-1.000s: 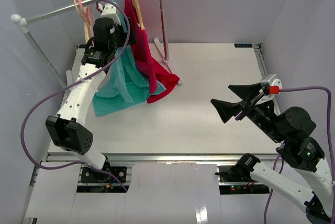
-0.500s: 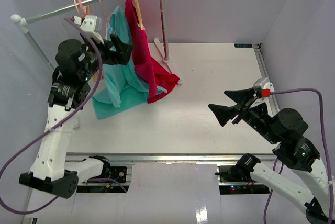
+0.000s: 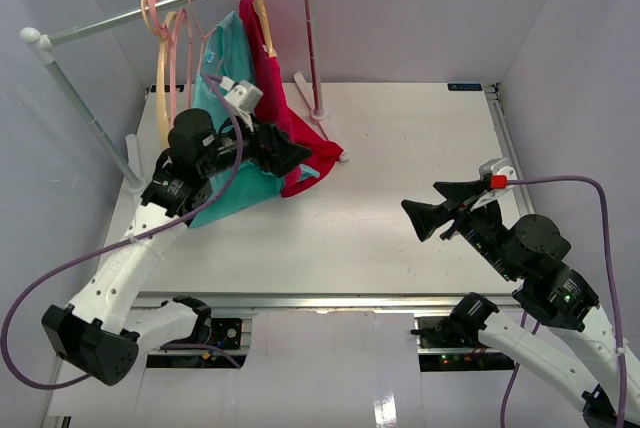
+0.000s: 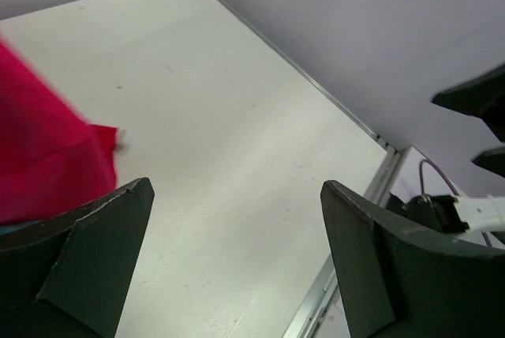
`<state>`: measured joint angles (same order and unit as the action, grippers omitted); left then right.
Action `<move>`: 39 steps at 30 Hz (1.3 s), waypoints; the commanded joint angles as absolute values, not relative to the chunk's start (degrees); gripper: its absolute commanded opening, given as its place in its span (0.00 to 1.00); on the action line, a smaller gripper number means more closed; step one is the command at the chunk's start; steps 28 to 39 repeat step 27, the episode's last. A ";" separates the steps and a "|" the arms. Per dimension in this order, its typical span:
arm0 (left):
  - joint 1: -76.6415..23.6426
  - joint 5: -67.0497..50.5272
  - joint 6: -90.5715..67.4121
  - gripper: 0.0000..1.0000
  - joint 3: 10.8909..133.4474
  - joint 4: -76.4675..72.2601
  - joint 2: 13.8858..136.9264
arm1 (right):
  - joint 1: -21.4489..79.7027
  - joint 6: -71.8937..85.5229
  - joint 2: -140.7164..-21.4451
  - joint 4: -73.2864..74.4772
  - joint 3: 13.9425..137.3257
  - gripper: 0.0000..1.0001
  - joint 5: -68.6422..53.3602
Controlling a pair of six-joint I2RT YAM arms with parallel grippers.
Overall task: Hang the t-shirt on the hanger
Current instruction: Place the hanger at the clothesline, then reset both arms
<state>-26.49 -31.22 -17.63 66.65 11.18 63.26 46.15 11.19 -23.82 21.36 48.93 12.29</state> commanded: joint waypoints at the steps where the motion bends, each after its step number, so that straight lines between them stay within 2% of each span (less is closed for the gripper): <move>1: -38.09 -23.15 -15.67 0.98 67.60 5.22 64.55 | 46.19 12.69 -24.36 20.82 48.86 0.90 17.77; 4: -43.80 -18.72 -14.49 0.98 64.71 3.30 63.52 | 46.22 12.98 -23.72 20.92 47.21 0.90 18.33; 13: -50.17 -17.06 -16.52 0.98 42.68 -12.19 61.00 | 46.14 14.50 -20.31 20.40 39.83 0.90 18.82; 17: -52.37 -14.95 -17.75 0.98 37.89 -15.47 61.00 | 46.23 14.94 -20.83 21.27 39.37 0.90 18.55; 39: -53.96 -13.27 -18.11 0.98 36.93 -14.59 58.28 | 46.23 14.59 -21.36 21.36 39.64 0.90 19.34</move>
